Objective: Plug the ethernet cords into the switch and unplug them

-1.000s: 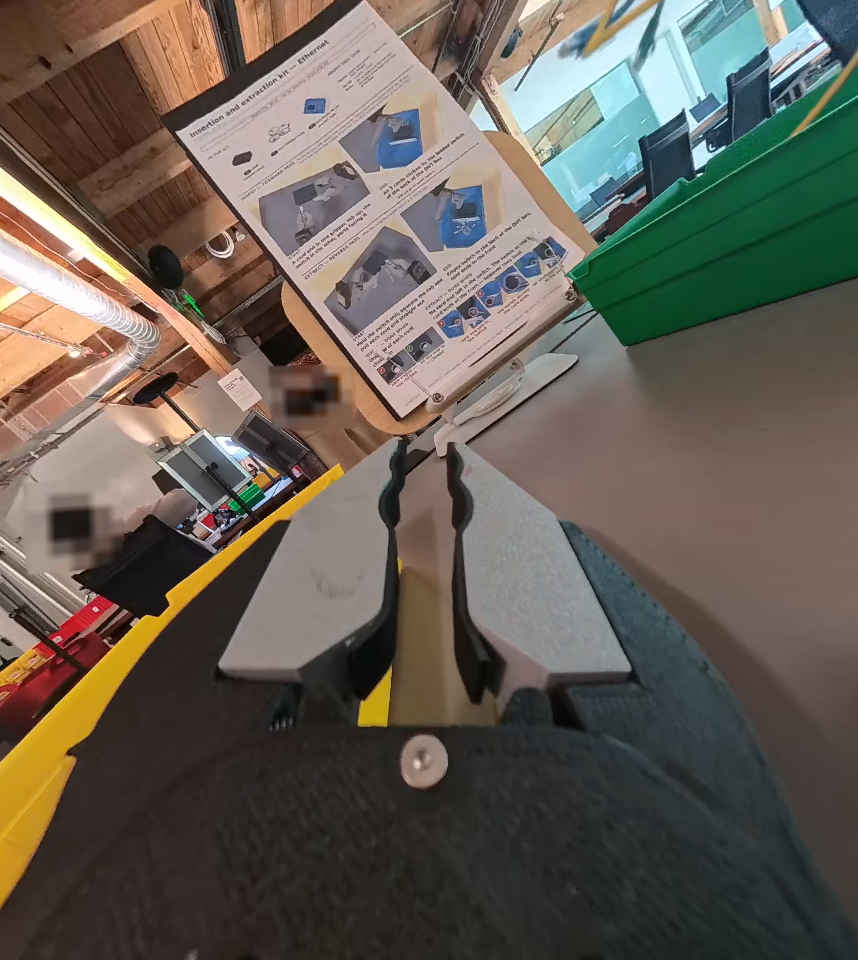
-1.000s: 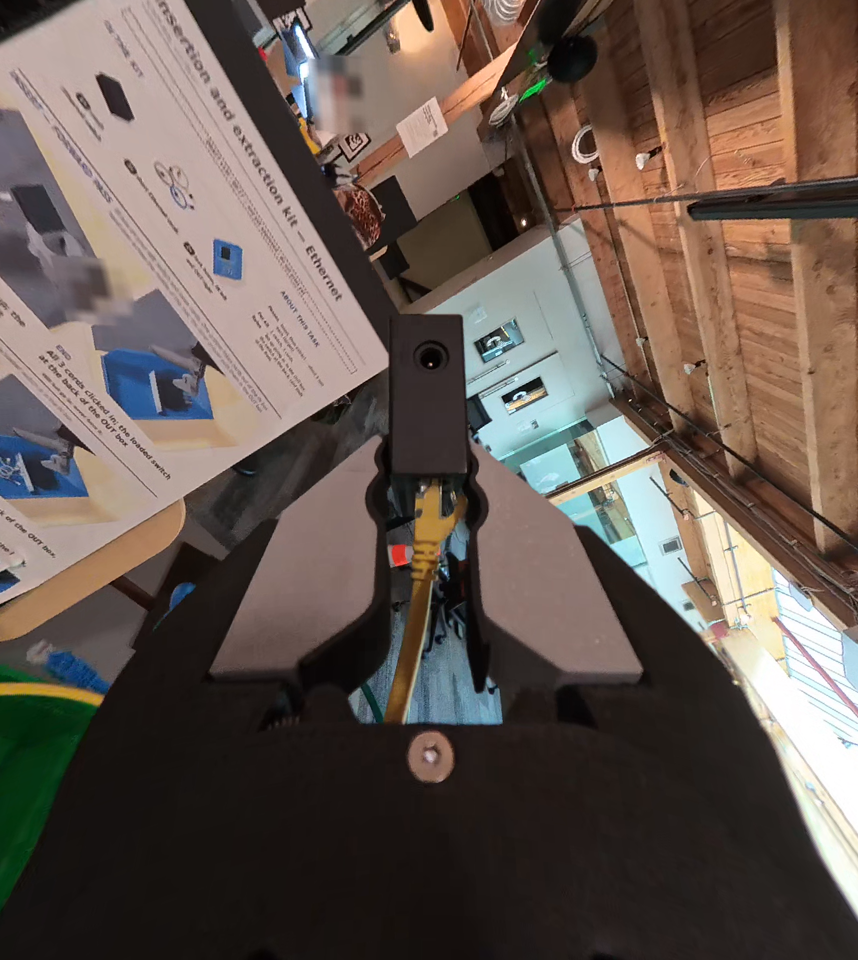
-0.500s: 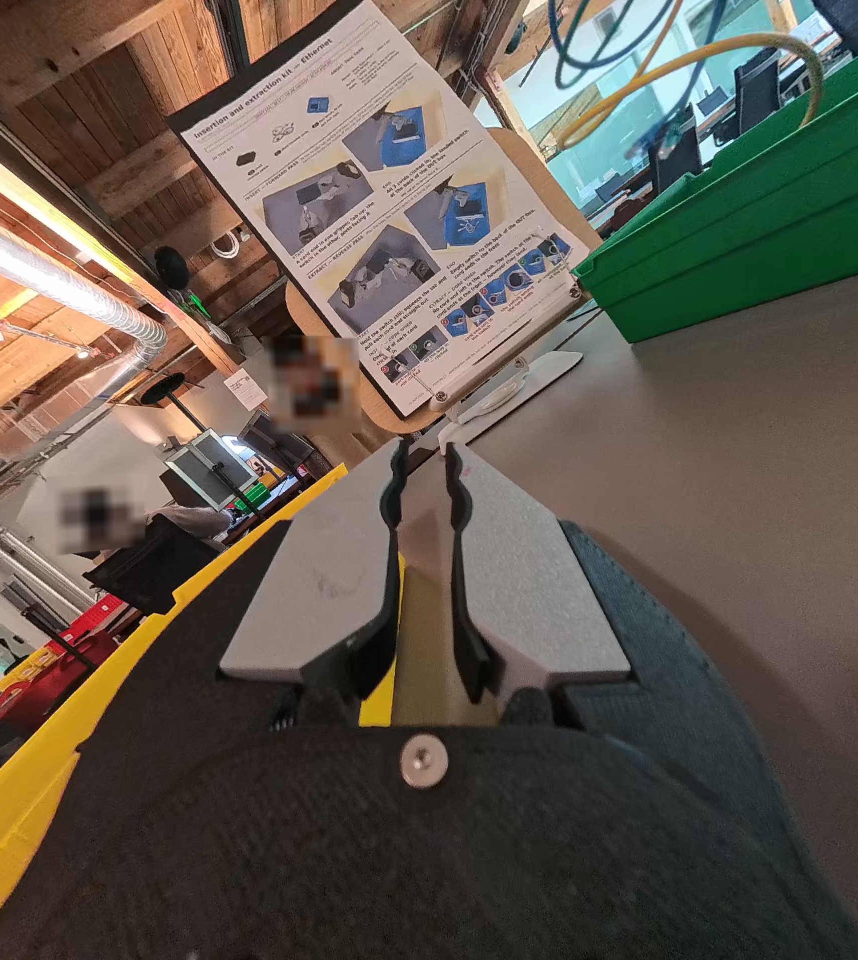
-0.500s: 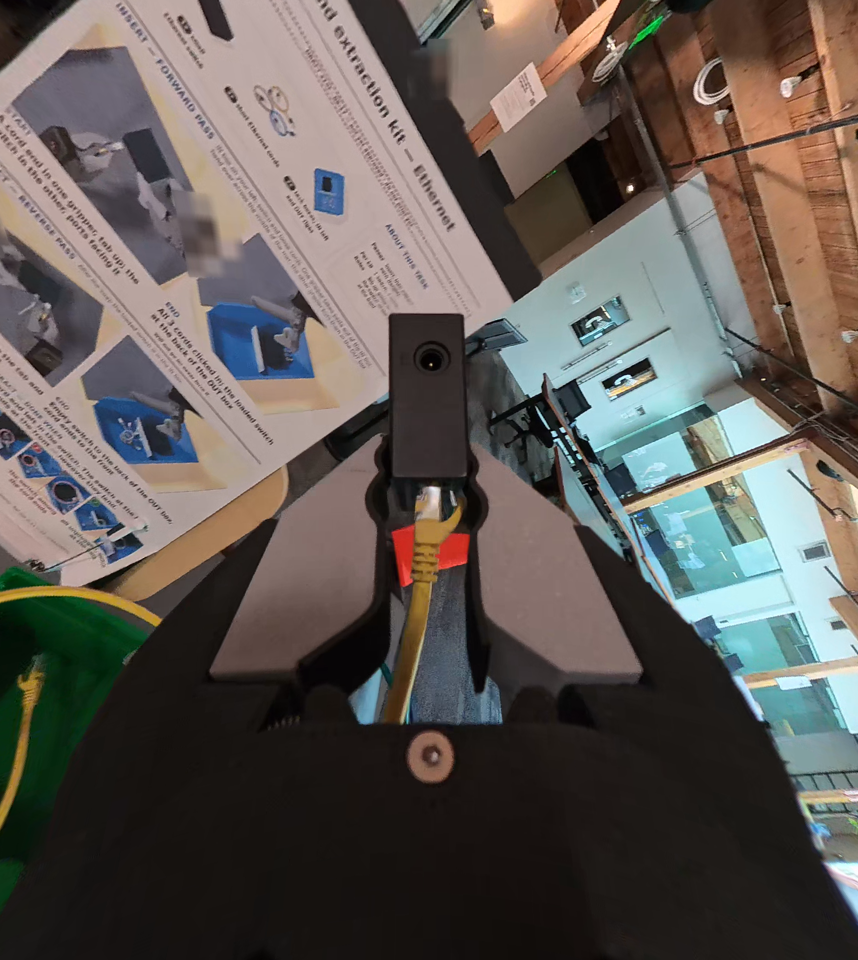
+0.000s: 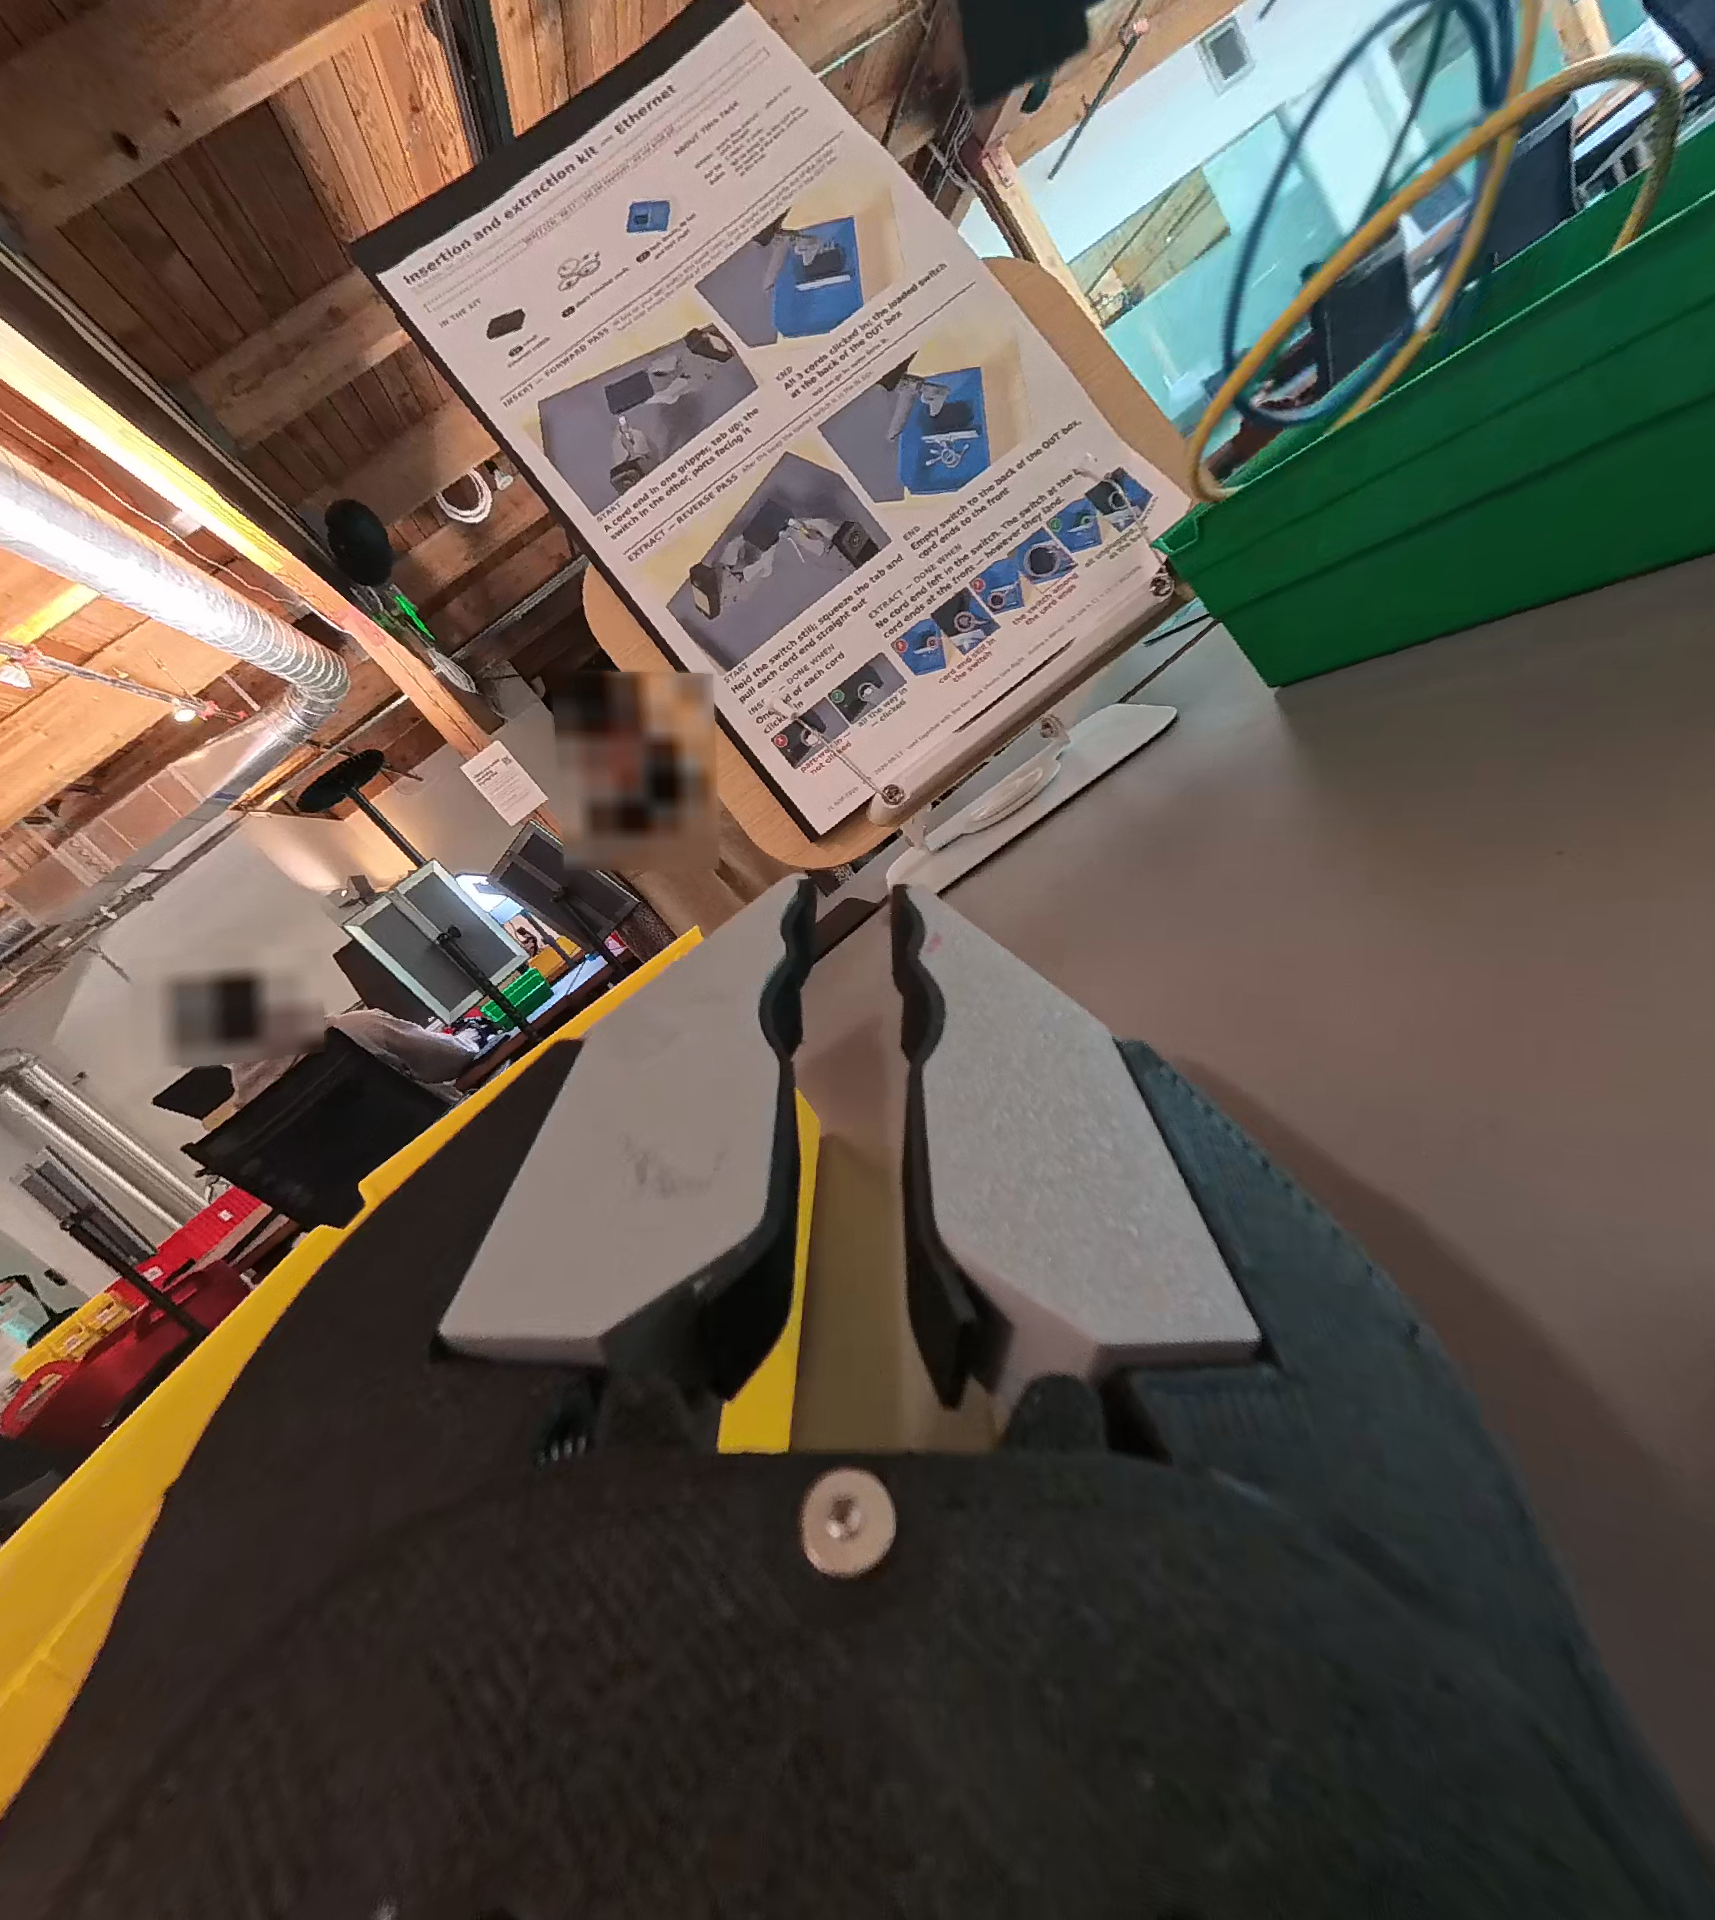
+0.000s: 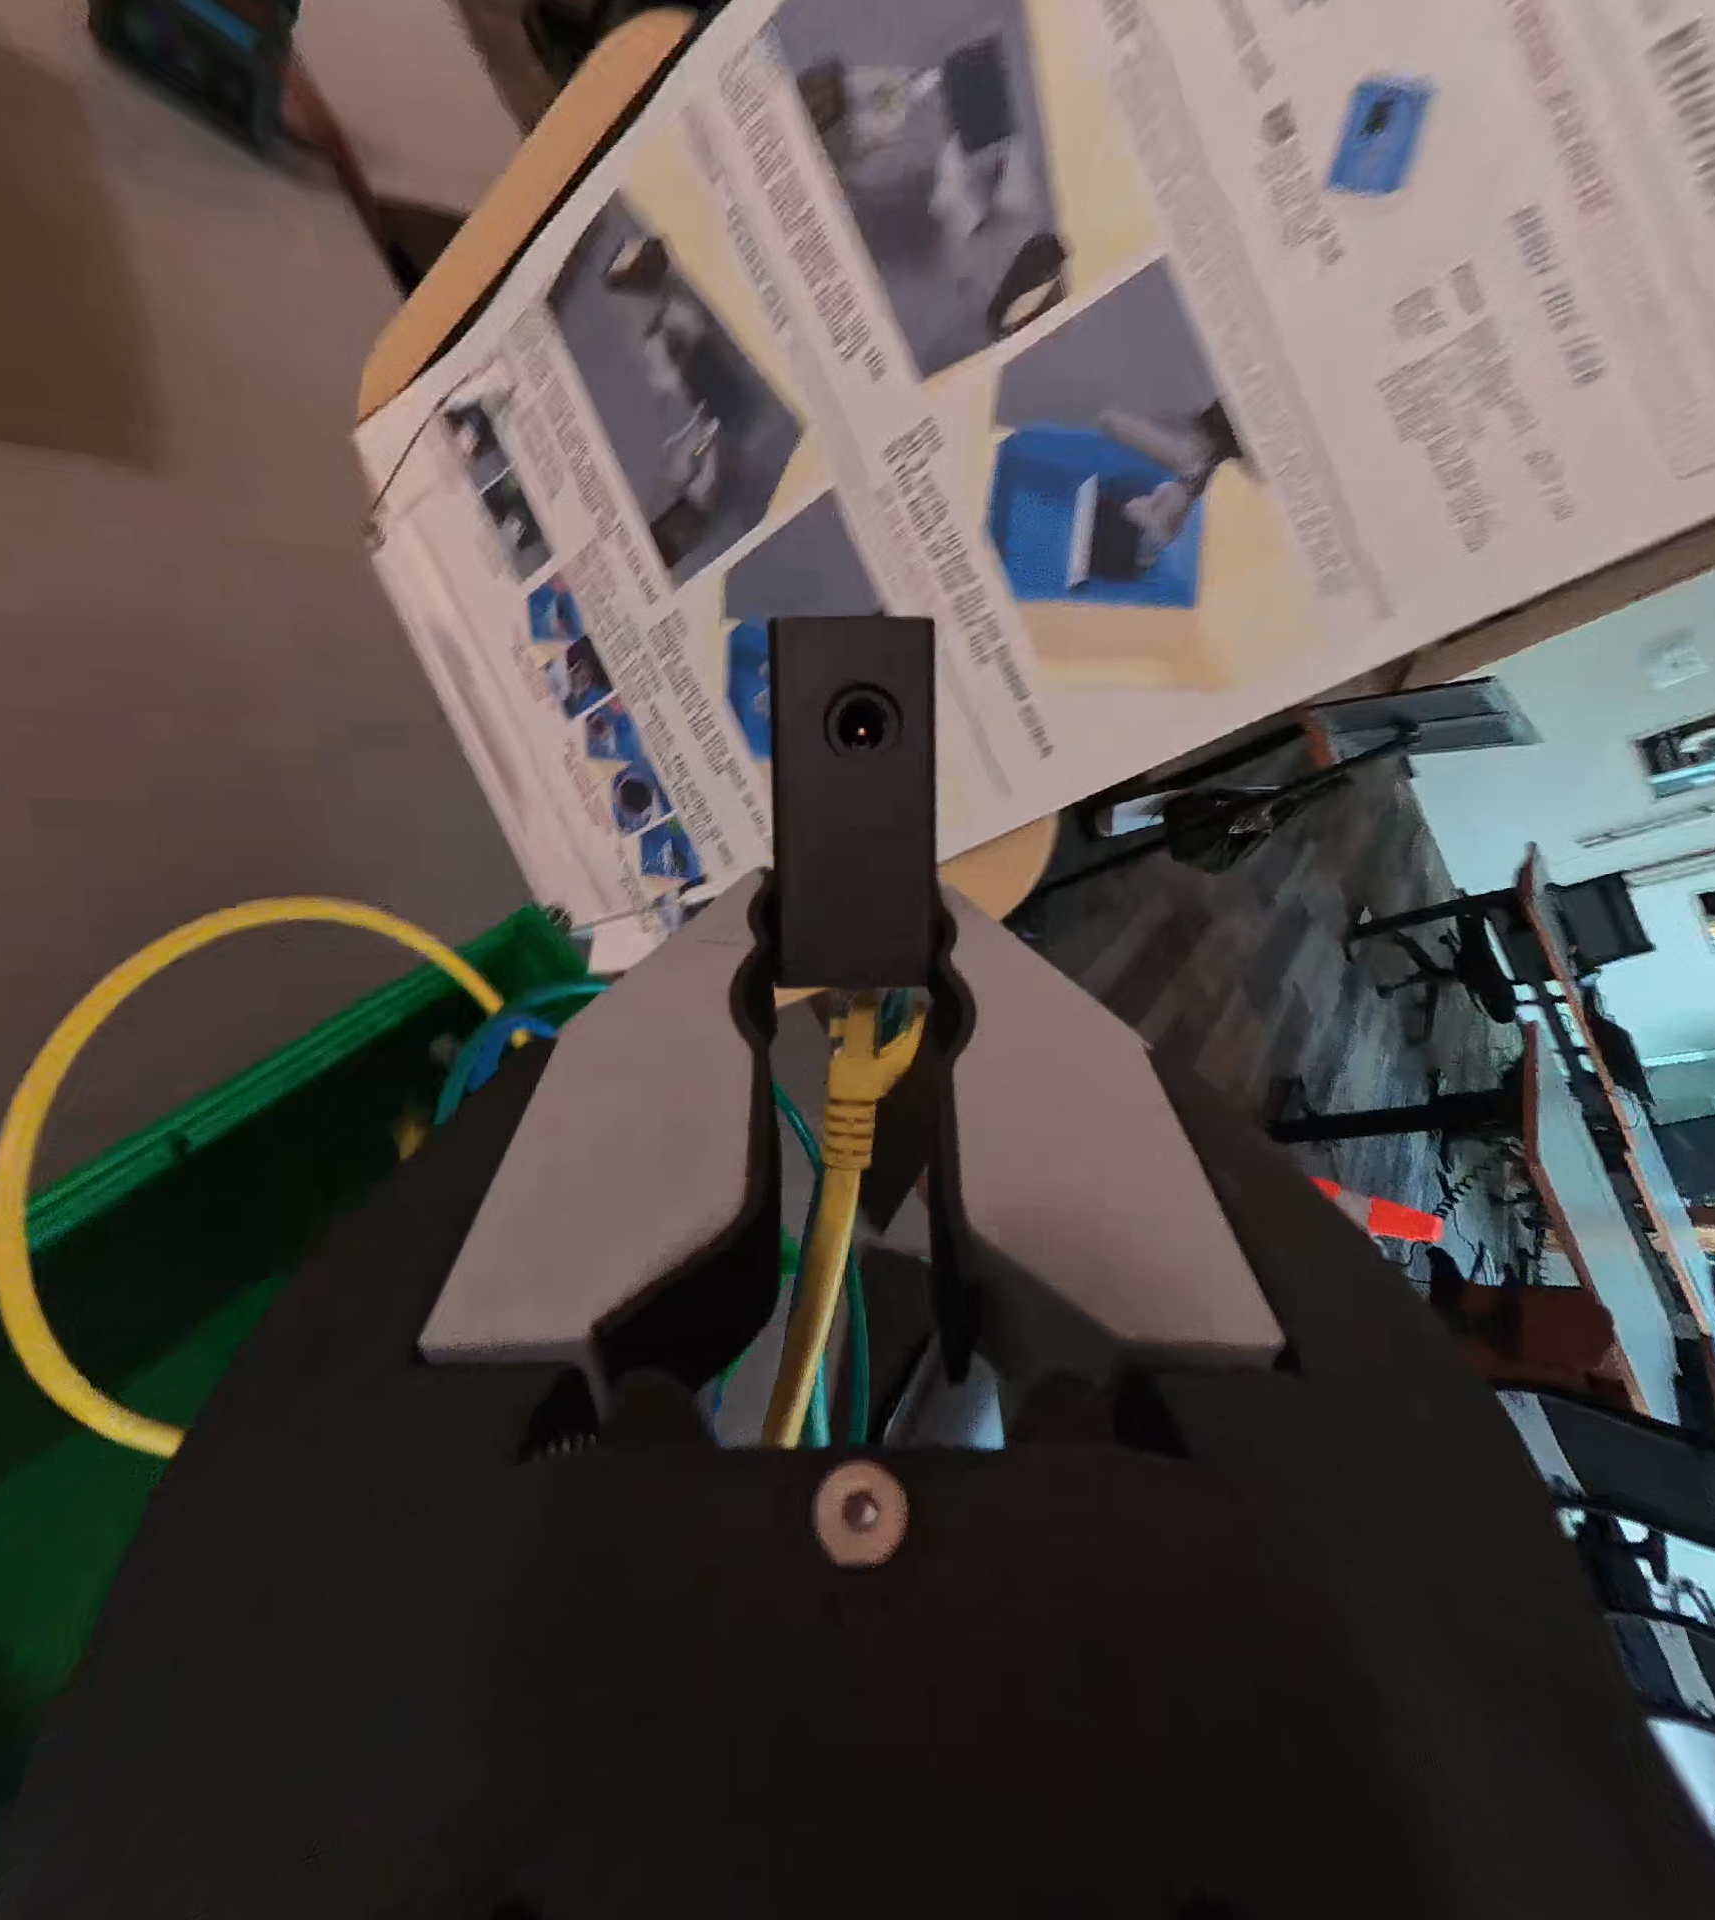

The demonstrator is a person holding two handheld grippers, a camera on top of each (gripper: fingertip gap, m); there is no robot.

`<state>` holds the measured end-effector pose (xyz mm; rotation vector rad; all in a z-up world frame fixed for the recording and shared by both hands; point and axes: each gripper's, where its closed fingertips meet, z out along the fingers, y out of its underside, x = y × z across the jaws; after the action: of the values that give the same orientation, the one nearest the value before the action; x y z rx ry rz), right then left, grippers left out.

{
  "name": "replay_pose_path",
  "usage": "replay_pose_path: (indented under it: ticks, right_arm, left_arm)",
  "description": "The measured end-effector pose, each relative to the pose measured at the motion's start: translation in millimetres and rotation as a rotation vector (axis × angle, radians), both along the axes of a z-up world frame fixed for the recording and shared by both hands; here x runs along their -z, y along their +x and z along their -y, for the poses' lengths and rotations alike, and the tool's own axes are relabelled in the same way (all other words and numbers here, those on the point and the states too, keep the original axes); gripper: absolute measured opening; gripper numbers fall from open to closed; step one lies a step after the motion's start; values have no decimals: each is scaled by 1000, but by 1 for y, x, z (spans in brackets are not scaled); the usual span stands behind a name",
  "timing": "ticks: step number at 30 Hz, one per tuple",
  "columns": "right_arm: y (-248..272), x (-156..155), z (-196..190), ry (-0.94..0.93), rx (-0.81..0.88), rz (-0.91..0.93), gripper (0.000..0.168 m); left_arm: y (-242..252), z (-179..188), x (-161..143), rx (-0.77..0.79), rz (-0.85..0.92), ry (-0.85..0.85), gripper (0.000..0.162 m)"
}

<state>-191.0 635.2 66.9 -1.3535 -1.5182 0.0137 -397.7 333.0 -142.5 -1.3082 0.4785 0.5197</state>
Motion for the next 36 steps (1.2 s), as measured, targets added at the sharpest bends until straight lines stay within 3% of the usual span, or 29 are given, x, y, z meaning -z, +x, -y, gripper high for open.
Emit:
replay_pose_path:
  ticks: [10, 16, 18, 21, 23, 26, 30, 33, 36]
  right_arm:
    - [26, 191, 23, -229, -94, 450, 25]
    - [25, 258, 9, -465, 146, 544, 26]
    - [25, 257, 10, -476, 174, 558, 27]
    - [26, 234, 15, -435, 181, 521, 29]
    - [24, 206, 25, -453, 162, 408, 34]
    - [30, 163, 41, -565, 158, 190, 57]
    - [58, 108, 54, -609, 226, -163, 70]
    - [90, 107, 81, -469, 335, -210, 68]
    - [117, 136, 123, -410, 459, -74, 42]
  left_arm:
    - [1, 0, 1, -2, -13, -5, 12]
    - [0, -1, 2, -12, -10, -14, 15]
    - [3, 1, 4, 16, -3, -36, 0]
    - [5, 1, 5, 28, 1, -51, 0]
    - [6, 0, 8, 22, -10, -65, 8]
    - [13, 0, 14, 33, -30, -107, 14]
    - [25, -4, 28, 66, 101, -338, 44]
    - [22, 6, 20, 31, 143, -496, 61]
    - [22, 32, -14, 71, 195, -484, 59]
